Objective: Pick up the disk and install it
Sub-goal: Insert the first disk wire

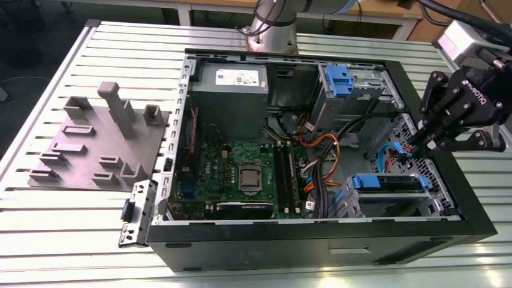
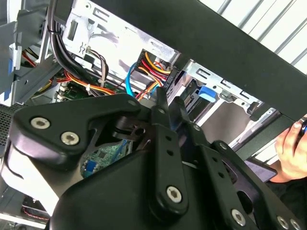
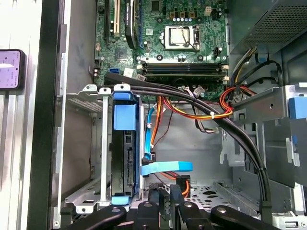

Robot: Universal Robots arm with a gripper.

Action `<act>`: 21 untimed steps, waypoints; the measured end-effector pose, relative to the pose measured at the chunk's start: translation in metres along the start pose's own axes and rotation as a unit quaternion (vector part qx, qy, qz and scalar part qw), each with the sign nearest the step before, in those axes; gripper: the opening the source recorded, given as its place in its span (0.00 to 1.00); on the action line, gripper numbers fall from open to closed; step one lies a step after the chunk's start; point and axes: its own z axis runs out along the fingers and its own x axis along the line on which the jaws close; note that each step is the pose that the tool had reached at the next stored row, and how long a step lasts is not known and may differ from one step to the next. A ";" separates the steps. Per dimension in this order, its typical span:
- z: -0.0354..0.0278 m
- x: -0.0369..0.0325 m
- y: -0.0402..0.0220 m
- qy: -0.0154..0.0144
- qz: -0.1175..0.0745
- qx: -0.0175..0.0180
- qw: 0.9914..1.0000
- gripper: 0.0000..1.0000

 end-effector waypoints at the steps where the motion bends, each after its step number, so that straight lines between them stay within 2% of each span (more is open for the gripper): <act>1: 0.0001 -0.0005 -0.0002 0.001 0.000 -0.001 1.000 0.24; 3: 0.0003 -0.0017 -0.0010 0.003 0.000 -0.004 1.000 0.25; 4: 0.0004 -0.0023 -0.0017 0.005 0.001 -0.005 1.000 0.25; 5: 0.0006 -0.0029 -0.0023 0.008 0.001 -0.006 1.000 0.31; 8: 0.0015 -0.0056 -0.0050 0.014 0.002 -0.010 1.000 0.31; 11: 0.0034 -0.0067 -0.0063 0.023 0.003 -0.010 1.000 0.31; 12: 0.0043 -0.0071 -0.0069 0.025 0.003 -0.010 1.000 0.31; 15: 0.0055 -0.0088 -0.0084 0.028 0.004 -0.011 1.000 0.31; 21: 0.0091 -0.0109 -0.0103 0.029 0.004 -0.012 1.000 0.31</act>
